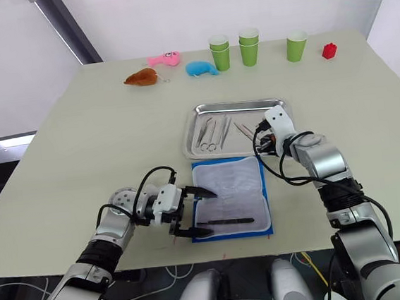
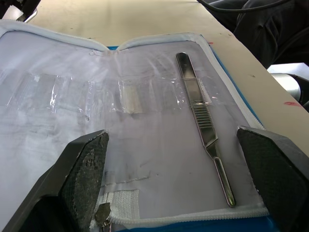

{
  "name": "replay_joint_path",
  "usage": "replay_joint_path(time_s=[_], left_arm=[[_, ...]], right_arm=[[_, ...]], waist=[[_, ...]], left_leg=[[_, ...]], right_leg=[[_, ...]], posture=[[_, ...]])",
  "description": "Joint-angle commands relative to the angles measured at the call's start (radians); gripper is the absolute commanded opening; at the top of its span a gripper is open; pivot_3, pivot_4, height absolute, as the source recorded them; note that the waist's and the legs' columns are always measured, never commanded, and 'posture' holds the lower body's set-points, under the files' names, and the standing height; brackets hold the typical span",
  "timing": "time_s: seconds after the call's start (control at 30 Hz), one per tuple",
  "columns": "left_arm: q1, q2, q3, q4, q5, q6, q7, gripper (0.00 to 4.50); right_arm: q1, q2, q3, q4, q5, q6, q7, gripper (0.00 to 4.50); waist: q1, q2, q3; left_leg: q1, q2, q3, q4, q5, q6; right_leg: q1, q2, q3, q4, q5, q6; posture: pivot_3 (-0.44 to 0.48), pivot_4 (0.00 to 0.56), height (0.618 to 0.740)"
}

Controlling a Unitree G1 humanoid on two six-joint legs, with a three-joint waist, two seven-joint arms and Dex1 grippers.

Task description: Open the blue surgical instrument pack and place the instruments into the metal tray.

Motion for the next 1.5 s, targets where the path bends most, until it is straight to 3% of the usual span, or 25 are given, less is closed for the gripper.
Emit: replay_joint_path(time_s=[0.03, 0.47, 0.57, 0.8, 0.83, 1.23, 1.5], left_arm=[[0.086, -0.005, -0.077, 0.16, 0.128, 0.031, 0.034, 4.5], [0.088, -0.006, -0.078, 0.144, 0.124, 0.042, 0.036, 4.5], [0.089, -0.005, -0.078, 0.138, 0.123, 0.046, 0.036, 4.5], [0.088, -0.006, -0.078, 0.135, 0.122, 0.049, 0.037, 4.5], [0.088, -0.006, -0.078, 0.135, 0.122, 0.049, 0.037, 4.5], [0.088, -0.003, -0.077, 0.138, 0.124, 0.047, 0.037, 4.5], [0.084, -0.007, -0.079, 0.144, 0.125, 0.044, 0.035, 4.5]], right_arm=[[-0.031, 0.02, -0.006, 0.019, -0.01, -0.031, -0.021, 0.03], [-0.11, 0.04, 0.015, 0.172, -0.039, -0.147, 0.0, 0.03], [-0.117, 0.035, 0.022, 0.188, -0.054, -0.173, 0.011, 0.89], [-0.118, 0.031, 0.02, 0.192, -0.064, -0.2, 0.03, 4.14], [-0.118, 0.031, 0.015, 0.18, -0.063, -0.204, 0.027, 4.41], [-0.063, -0.05, -0.055, -0.068, -0.005, -0.122, 0.052, 4.41], [0.068, -0.185, -0.062, -0.288, 0.058, -0.167, 0.195, 4.41]], waist=[[0.0, 0.0, 0.0], [-0.001, 0.0, 0.0], [-0.001, 0.001, 0.0], [-0.001, 0.001, 0.0], [-0.001, 0.001, 0.0], [-0.001, 0.001, 0.0], [-0.001, 0.001, 0.0]], left_leg=[[0.0, 0.0, 0.0, 0.0, 0.0, 0.0], [0.0, 0.0, 0.0, 0.0, 0.0, 0.0], [0.0, 0.0, 0.0, 0.0, 0.0, 0.0], [0.0, 0.0, 0.0, 0.0, 0.0, 0.001], [0.0, 0.0, 0.0, 0.0, 0.0, 0.001], [0.0, 0.0, 0.0, 0.0, 0.0, 0.001], [0.0, 0.0, 0.0, 0.0, 0.0, 0.001]], right_leg=[[0.0, 0.0, 0.0, 0.0, 0.0, 0.0], [0.0, 0.0, 0.001, 0.0, 0.0, 0.0], [0.0, 0.0, 0.001, 0.0, 0.0, 0.0], [0.0, 0.0, 0.001, 0.0, 0.0, 0.0], [0.0, 0.0, 0.001, 0.0, 0.0, 0.0], [0.0, 0.0, 0.0, 0.0, 0.0, 0.0], [0.0, 0.0, 0.001, 0.0, 0.0, 0.0]], posture=[[0.0, 0.15, 0.74], [0.0, 0.15, 0.74], [0.0, 0.15, 0.74], [0.0, 0.15, 0.74], [0.0, 0.15, 0.74], [0.0, 0.15, 0.74], [0.0, 0.15, 0.74]])
